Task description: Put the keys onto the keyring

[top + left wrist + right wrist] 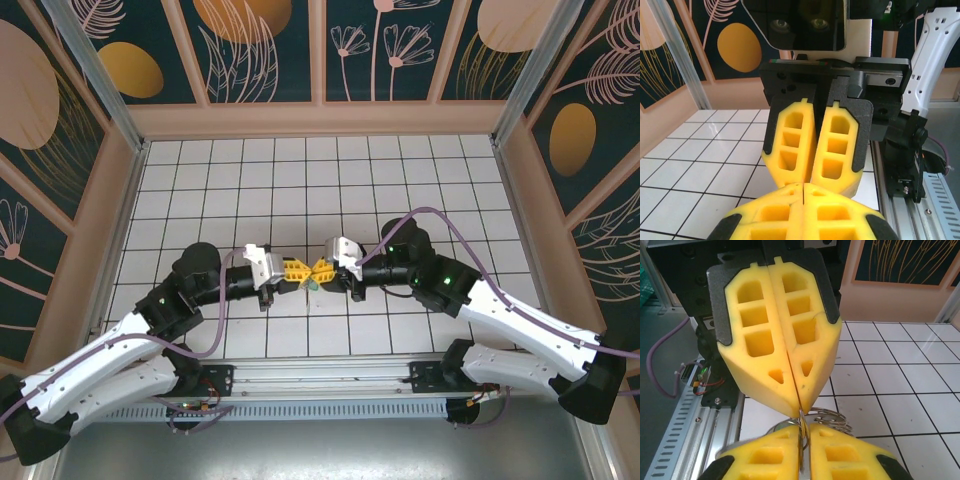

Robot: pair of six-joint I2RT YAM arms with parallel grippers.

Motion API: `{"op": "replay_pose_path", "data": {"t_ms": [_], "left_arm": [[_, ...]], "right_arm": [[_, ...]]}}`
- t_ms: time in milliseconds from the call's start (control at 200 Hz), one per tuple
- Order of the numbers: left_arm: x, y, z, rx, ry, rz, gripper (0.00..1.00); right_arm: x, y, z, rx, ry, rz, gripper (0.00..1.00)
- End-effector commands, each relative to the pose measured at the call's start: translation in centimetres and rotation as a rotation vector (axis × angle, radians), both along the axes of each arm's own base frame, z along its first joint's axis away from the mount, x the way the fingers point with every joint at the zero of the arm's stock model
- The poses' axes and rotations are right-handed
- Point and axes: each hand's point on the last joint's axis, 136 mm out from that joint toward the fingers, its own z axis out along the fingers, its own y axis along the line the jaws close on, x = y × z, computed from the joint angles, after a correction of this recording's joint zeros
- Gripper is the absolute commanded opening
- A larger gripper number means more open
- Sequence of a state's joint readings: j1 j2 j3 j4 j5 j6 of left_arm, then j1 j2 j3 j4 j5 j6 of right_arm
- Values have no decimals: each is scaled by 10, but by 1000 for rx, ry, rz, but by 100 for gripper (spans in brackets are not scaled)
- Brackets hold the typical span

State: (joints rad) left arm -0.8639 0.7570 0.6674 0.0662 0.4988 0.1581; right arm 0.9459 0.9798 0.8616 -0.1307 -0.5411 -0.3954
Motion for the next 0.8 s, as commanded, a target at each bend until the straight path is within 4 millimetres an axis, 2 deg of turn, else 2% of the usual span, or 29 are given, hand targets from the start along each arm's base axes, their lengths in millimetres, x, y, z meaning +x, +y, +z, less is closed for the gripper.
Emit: {"op": "replay_pose_path", "data": {"t_ms": [0, 120, 330, 415, 475, 606, 796], "left_arm": [[-7, -2, 25, -99, -34, -39, 0], [-7, -2, 20, -94, -17, -41, 0], [7, -2, -1, 46, 35, 27, 0], [12, 1, -6, 112, 43, 59, 18], [16, 2, -10, 156, 52, 80, 25], [22, 1, -24, 235, 75, 97, 27], [26, -8, -32, 266, 104, 71, 28]], "right_arm": [[-4, -1, 10, 49, -14, 12, 7], [-5, -4, 17, 77, -36, 9, 0], [5, -9, 20, 81, -60, -57, 0], [17, -11, 11, 32, -57, -109, 0], [27, -11, -3, -38, -50, -153, 0], [36, -8, -22, -144, -25, -175, 0], [33, -6, -18, -140, -20, -153, 0]]}}
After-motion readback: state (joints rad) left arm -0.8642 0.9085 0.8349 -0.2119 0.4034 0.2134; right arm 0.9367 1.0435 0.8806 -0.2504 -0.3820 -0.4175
